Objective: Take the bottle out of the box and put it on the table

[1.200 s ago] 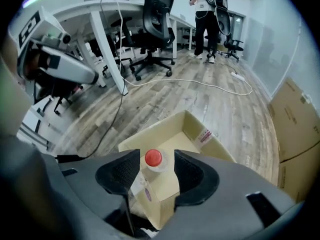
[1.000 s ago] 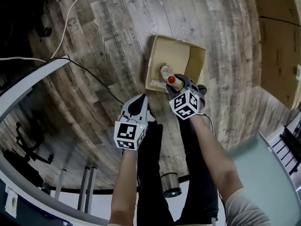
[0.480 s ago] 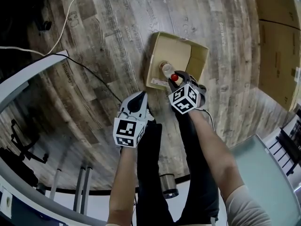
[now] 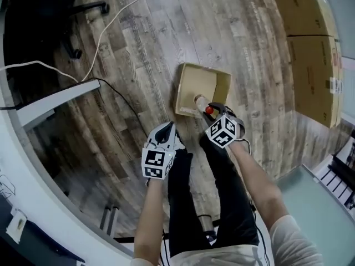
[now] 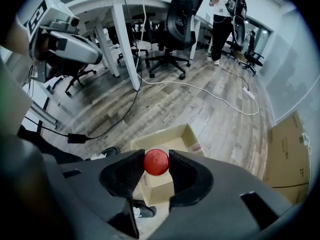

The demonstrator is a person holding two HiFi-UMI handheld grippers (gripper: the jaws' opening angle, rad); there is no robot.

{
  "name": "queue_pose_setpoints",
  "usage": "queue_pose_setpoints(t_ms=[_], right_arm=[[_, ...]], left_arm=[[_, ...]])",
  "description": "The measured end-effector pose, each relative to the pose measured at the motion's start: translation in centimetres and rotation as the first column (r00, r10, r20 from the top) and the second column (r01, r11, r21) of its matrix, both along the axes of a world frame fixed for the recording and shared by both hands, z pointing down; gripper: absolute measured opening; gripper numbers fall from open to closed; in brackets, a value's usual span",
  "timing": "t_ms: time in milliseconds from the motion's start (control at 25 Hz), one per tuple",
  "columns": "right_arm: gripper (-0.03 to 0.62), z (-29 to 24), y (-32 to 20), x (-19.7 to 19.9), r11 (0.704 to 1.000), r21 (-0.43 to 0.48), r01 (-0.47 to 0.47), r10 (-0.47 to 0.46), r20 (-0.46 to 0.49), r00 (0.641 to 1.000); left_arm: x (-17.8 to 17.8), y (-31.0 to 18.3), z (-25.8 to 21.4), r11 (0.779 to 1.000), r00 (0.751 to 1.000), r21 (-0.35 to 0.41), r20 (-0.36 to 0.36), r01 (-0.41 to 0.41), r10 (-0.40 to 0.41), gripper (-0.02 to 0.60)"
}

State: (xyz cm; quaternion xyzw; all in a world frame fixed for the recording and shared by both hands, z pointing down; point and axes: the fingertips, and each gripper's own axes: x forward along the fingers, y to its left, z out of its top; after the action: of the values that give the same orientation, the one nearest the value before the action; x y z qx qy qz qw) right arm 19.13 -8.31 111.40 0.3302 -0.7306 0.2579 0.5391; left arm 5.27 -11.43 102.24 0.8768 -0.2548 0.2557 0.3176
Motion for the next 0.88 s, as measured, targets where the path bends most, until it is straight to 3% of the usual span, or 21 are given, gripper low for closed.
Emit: queue_pose_setpoints(t_ms=[120,560,880], right_arm=[[0.181,-4.2,-0.1,-0.1,0.999,0.007,0.033,-0.033,0.011,0.999],[0.181,-24.3,-0.8,-1.3,0.991,0.117,0.072,-0.084,0.102,0.991],[0.181,-38.1,-1.9,-3.8,0.958,0.238,0.157,-0.199,0.162,0.967]], left_arm=[[-0.6,0.6,-3.8,1.0,1.0,0.013,0.007,-0.007,0.007,0.014],[-1.0,0.5,-20.7,0.991,0.993,0.073,0.017,0.113,-0.115,0.014],[-2.5,0.1,-32.5,0.963,0.974,0.15,-0.009,0.223,-0.224,0.014]])
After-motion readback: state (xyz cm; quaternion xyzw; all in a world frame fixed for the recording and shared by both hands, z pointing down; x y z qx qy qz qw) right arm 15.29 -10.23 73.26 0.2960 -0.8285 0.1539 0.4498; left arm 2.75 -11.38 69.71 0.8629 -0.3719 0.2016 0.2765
